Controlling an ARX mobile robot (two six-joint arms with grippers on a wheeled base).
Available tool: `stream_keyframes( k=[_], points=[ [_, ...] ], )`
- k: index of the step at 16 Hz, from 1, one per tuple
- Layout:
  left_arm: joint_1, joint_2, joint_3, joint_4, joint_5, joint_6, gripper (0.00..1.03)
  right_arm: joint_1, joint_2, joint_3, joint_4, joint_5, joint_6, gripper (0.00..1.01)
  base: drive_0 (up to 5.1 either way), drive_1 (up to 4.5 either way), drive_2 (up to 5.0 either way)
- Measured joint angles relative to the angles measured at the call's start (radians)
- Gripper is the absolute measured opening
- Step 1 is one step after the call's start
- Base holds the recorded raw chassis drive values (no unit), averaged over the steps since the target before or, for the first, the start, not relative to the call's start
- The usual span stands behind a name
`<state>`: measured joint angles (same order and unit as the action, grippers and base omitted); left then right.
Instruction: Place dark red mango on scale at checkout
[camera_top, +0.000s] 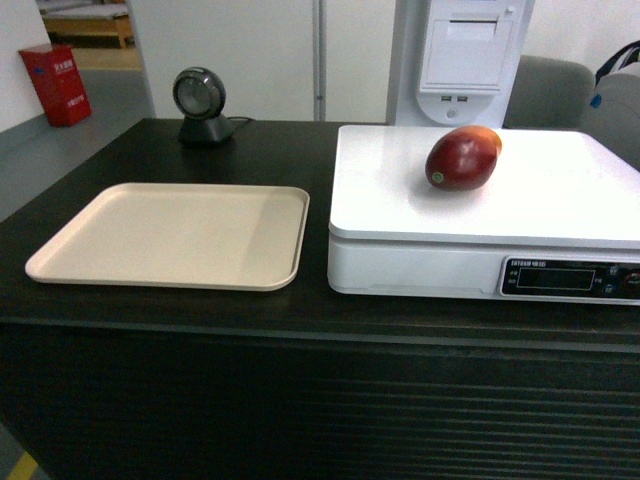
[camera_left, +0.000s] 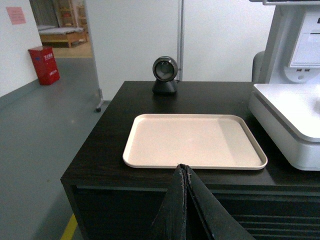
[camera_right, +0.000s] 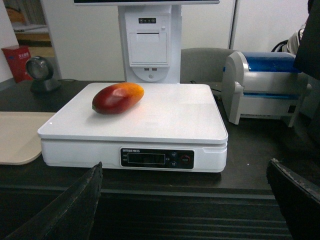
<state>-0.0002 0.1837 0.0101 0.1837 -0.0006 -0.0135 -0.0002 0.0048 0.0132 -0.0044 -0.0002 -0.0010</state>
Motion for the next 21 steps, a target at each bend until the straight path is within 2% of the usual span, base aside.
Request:
stream_keyframes(
  k=[1,2,3,7,9,13,16,17,18,21],
  points=[
    [0.000,-0.011,0.000,-0.009,0.000,0.000,0.02,0.000,0.000,0.000,0.000,0.000,0.000,0.98,0.0,0.00,0.0],
    [0.000,-0.097,0.000,-0.146,0.000,0.000,0.02,0.000,0.000,0.000,0.000,0.000,0.000,0.98,0.0,0.00,0.0],
    [0.000,-0.174,0.000,-0.189,0.000,0.000,0.02,0.000,0.000,0.000,0.000,0.000,0.000,0.98,0.0,0.00,0.0],
    [0.000,-0.179,0.000,-0.185,0.000,0.000,0.02,0.000,0.000,0.000,0.000,0.000,0.000,0.98,0.0,0.00,0.0],
    [0.000,-0.179,0.000,-0.187,0.000,0.000,0.17,0.000,0.000,0.000,0.001,0.000,0.000,0.98,0.0,0.00,0.0],
    [0.000,-0.179,0.000,-0.187,0.000,0.000,0.59,0.000,0.000,0.000,0.000,0.000,0.000,0.98,0.0,0.00,0.0],
    [0.000,-0.179,0.000,-0.187,0.000,0.000,0.84,0.000,0.000,0.000,0.000,0.000,0.000,0.98,0.0,0.00,0.0],
    [0.000,-0.179,0.000,-0.187,0.000,0.000,0.88,0.000,0.000,0.000,0.000,0.000,0.000,0.98,0.0,0.00,0.0],
    [0.000,-0.179,0.000,-0.187,0.000,0.000,0.97,0.000,0.000,0.000,0.000,0.000,0.000,0.98,0.0,0.00,0.0],
    [0.000,-0.179,0.000,-0.187,0.000,0.001,0.98,0.000,0.000,0.000,0.000,0.000,0.000,0.98,0.0,0.00,0.0]
  ],
)
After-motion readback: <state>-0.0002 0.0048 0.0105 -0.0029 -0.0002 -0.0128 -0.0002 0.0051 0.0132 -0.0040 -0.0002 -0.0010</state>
